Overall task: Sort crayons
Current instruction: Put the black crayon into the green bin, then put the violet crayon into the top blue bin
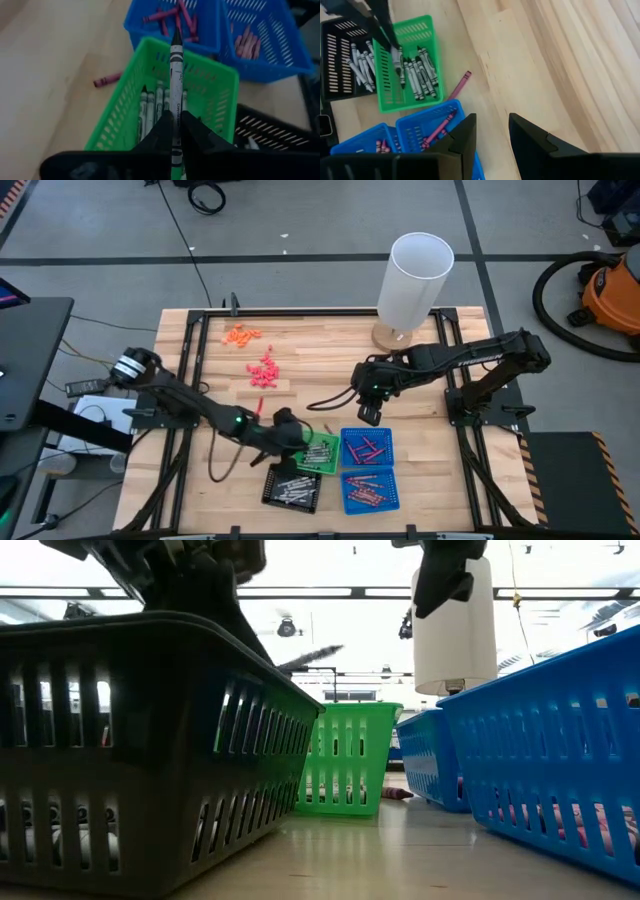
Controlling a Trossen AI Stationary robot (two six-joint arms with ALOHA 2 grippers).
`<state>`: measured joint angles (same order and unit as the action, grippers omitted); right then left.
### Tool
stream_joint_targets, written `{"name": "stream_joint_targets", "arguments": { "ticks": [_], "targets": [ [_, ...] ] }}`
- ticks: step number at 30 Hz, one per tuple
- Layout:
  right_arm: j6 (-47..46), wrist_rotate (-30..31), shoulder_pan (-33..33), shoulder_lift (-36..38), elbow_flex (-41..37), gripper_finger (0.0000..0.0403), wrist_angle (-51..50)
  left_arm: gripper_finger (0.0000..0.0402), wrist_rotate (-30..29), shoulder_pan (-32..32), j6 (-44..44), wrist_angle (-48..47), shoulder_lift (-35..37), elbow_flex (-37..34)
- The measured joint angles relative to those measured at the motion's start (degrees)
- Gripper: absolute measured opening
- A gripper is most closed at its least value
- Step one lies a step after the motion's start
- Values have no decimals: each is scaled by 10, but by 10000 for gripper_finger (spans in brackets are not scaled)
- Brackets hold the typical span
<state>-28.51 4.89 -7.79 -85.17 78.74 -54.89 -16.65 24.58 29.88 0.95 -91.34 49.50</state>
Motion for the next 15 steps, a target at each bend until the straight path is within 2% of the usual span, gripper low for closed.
{"name": "stream_joint_targets", "arguments": {
  "ticks": [4, 9, 12, 15],
  "targets": [
    [0, 0, -1, 0, 0, 123, 0, 33, 8, -1, -2, -38, -30, 31],
    [0, 0, -8, 0, 0, 123, 1, 96, 15, -4, -11, -43, -30, 36],
    [0, 0, -10, 0, 0, 123, 2, 136, 50, -15, -17, -47, -24, 36],
    [0, 0, -13, 0, 0, 123, 6, 158, 96, -40, -55, -51, -10, 40]
  ]
}}
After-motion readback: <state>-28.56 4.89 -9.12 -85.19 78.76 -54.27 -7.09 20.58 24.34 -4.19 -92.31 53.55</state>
